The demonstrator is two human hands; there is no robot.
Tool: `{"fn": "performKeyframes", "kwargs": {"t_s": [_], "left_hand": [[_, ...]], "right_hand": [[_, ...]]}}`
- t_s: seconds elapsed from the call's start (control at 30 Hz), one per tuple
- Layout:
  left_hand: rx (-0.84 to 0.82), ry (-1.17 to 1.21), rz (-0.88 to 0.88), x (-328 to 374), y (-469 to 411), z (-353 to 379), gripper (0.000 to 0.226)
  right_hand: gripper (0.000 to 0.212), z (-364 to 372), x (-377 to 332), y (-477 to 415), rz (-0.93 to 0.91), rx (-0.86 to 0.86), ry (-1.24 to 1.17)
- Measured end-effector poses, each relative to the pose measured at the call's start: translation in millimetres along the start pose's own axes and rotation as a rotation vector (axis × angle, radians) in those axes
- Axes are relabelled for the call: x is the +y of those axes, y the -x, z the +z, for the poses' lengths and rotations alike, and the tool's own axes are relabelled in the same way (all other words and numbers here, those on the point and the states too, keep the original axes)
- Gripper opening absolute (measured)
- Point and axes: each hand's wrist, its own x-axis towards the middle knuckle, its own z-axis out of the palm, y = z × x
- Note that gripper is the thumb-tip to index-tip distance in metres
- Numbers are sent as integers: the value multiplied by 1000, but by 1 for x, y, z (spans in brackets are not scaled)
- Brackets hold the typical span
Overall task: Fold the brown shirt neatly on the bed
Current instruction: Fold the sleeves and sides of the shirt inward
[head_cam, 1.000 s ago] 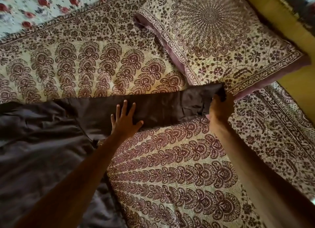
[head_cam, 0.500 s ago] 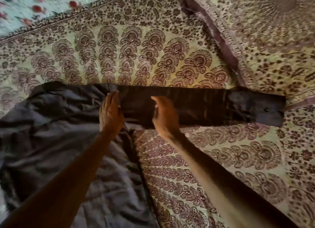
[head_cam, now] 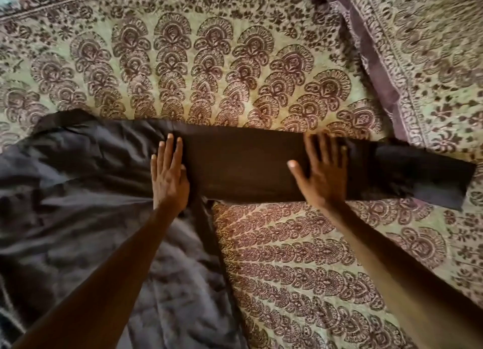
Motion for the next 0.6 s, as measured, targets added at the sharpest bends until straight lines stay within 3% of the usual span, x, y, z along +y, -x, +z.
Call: {"fn": "performKeyframes", "kwargs": {"t_s": [0.1, 0.2, 0.27, 0.37, 0.5, 0.6], "left_hand": [[21, -49, -35, 28, 0, -3, 76], [1, 18, 155, 82, -4, 7, 65], [-95, 51, 294, 128, -5, 24, 54], [-203, -60, 366, 174, 1, 50, 63], [-180, -129, 350, 180, 5, 63, 71], [-185, -131, 358, 179, 5, 63, 74]], "right_hand": [[74, -11, 78, 6, 119, 3, -12], [73, -20, 74, 2, 173, 29, -59], [69, -20, 45, 7, 64, 46, -106], [67, -9, 35, 27, -125, -31, -137], [71, -6, 117, 43, 90, 1, -124], [73, -16, 144, 47, 96, -23, -140]]}}
